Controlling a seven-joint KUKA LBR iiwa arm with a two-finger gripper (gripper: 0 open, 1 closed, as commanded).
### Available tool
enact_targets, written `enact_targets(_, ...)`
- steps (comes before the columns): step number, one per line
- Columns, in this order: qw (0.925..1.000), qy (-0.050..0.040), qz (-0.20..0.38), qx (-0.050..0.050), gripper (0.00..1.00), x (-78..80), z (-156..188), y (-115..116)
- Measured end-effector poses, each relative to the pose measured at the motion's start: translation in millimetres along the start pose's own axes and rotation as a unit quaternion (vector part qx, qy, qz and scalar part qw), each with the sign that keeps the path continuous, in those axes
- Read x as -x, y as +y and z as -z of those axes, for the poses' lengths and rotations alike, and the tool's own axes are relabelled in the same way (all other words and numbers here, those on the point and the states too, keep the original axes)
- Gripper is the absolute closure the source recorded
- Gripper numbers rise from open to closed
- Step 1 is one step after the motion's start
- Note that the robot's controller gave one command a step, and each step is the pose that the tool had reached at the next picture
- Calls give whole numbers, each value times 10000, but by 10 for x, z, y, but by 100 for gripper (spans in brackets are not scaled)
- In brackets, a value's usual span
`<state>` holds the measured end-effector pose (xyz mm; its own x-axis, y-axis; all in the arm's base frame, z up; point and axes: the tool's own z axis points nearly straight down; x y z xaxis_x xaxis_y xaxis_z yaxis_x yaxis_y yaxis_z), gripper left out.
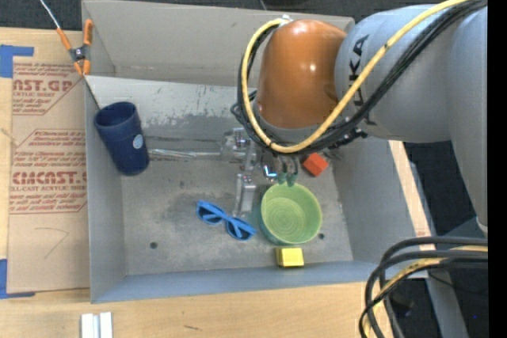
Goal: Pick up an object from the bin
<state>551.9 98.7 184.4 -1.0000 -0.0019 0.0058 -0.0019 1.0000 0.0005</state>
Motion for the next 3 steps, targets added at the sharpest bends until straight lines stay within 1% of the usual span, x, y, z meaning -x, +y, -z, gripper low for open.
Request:
enact_targets(1, 9941, 16, 1081, 2, 0, 158, -1122, -449)
enact_targets(2, 9325, 14, 3612, 7, 0, -58, -1148, -1087)
enact_targets(3, 9065, 3, 4223, 9, 0, -16, -1145, -1486)
